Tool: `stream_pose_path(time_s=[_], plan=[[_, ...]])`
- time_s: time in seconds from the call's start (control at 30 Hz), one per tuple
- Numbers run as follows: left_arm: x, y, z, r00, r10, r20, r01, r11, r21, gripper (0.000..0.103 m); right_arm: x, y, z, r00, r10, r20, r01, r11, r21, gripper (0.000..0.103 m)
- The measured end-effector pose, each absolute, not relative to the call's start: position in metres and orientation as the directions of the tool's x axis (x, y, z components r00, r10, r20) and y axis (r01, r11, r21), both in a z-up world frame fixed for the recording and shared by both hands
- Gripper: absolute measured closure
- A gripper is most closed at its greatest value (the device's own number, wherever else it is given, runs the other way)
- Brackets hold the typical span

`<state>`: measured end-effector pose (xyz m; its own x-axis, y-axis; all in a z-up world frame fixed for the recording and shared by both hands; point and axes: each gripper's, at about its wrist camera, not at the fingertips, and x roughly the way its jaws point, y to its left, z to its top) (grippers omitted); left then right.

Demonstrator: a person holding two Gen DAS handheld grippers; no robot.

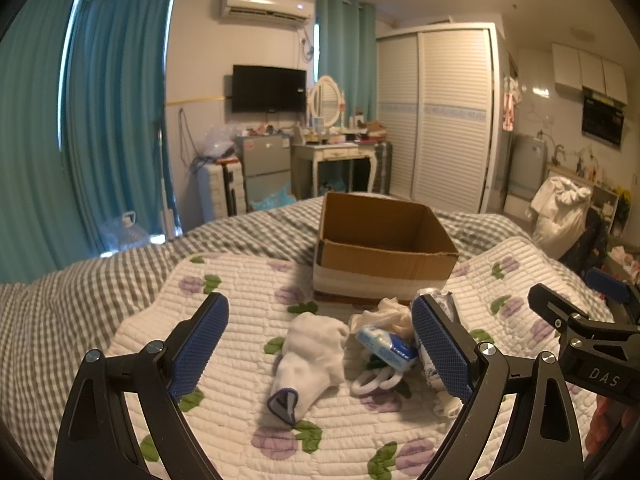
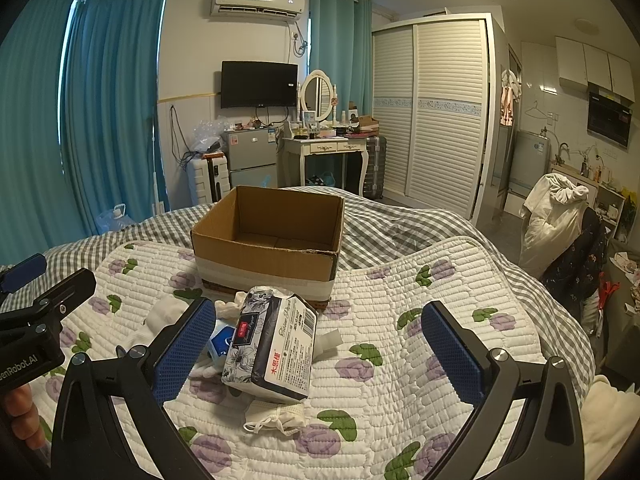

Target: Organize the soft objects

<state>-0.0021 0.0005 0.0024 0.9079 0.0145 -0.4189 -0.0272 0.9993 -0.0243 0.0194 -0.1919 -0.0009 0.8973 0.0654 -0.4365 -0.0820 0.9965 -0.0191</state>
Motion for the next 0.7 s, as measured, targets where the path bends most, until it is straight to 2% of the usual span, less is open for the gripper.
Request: stream_pose_path(time_s=[0.5,0.7], plan=[[-0.002,0.0,0.002,0.909,0.013,-0.417,-0.025,0.999,-0.025,0.008,0.015,-0.202,-0.014,0.898,0.066,-0.434,-0.084,0.996,-0.022,0.0],[-0.004,-0.003,0.003,0.912,0.006,-0.409,-0.018,1.0,-0.026,0.008,0.016,-0.193,-0.003,0.9,0.063,-0.431,-0.082,0.996,-0.026,0.0]])
